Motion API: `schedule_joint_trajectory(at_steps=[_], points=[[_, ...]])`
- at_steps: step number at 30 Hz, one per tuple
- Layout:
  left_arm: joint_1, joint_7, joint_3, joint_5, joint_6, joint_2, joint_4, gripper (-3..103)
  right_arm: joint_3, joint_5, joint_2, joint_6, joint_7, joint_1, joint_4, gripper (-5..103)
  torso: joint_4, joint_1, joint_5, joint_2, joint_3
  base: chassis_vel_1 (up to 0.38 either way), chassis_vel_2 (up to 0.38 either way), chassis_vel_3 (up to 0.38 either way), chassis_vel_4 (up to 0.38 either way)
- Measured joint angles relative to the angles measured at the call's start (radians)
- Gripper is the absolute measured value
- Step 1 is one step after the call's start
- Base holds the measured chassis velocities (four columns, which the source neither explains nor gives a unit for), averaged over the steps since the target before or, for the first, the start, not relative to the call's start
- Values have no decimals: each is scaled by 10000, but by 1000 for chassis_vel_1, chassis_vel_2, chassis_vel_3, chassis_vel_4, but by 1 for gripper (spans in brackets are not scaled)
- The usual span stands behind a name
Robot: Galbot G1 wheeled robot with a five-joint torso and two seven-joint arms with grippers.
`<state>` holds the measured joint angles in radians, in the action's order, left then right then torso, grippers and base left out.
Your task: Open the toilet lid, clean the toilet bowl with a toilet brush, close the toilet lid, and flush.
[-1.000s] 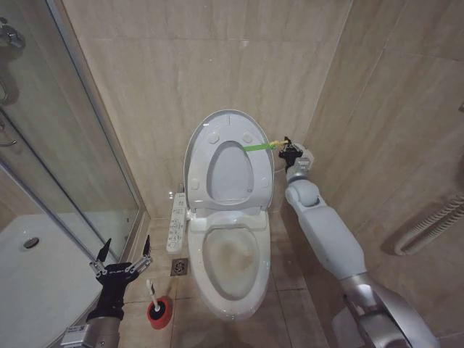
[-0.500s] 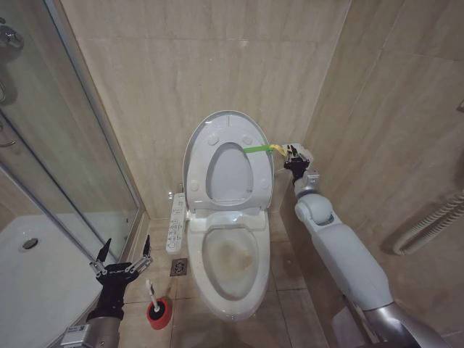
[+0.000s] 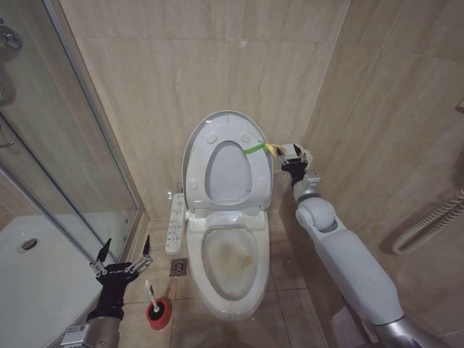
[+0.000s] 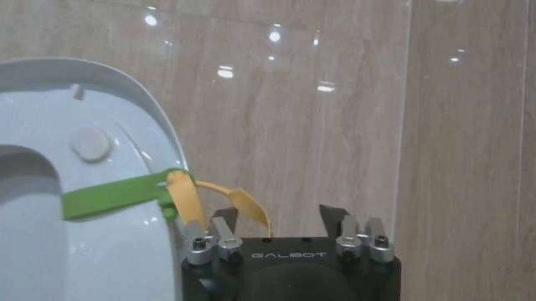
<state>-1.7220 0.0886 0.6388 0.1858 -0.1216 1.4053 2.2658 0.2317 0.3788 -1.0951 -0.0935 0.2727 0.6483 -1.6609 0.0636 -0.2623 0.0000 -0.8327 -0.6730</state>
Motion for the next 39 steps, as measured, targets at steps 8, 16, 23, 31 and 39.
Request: schedule_joint_trajectory(at_steps=[8,16,23,31,39], points=[[0,0,0,0,0,0,0,100,172,163,298,-64,-38,356,-583,86,0,0,0,0,0,0,0,0,0],[0,0,0,0,0,0,0,100,482,302,618,-91,-88,769,-1026,100,0,0,0,0,0,0,0,0,0],[0,0,0,0,0,0,0,100,796,564,935,-97,-186,1389,-1687,100,-1,0,0,0,0,0,0,0,0],[0,0,0,0,0,0,0,100,1243,993,1153,-265,-4,2328,-2587,100,-1,0,0,0,0,0,0,0,0],[0,0,0,0,0,0,0,100,1732,1301,1136,-423,474,3692,-3504,100,2,1,0,0,0,0,0,0,0]])
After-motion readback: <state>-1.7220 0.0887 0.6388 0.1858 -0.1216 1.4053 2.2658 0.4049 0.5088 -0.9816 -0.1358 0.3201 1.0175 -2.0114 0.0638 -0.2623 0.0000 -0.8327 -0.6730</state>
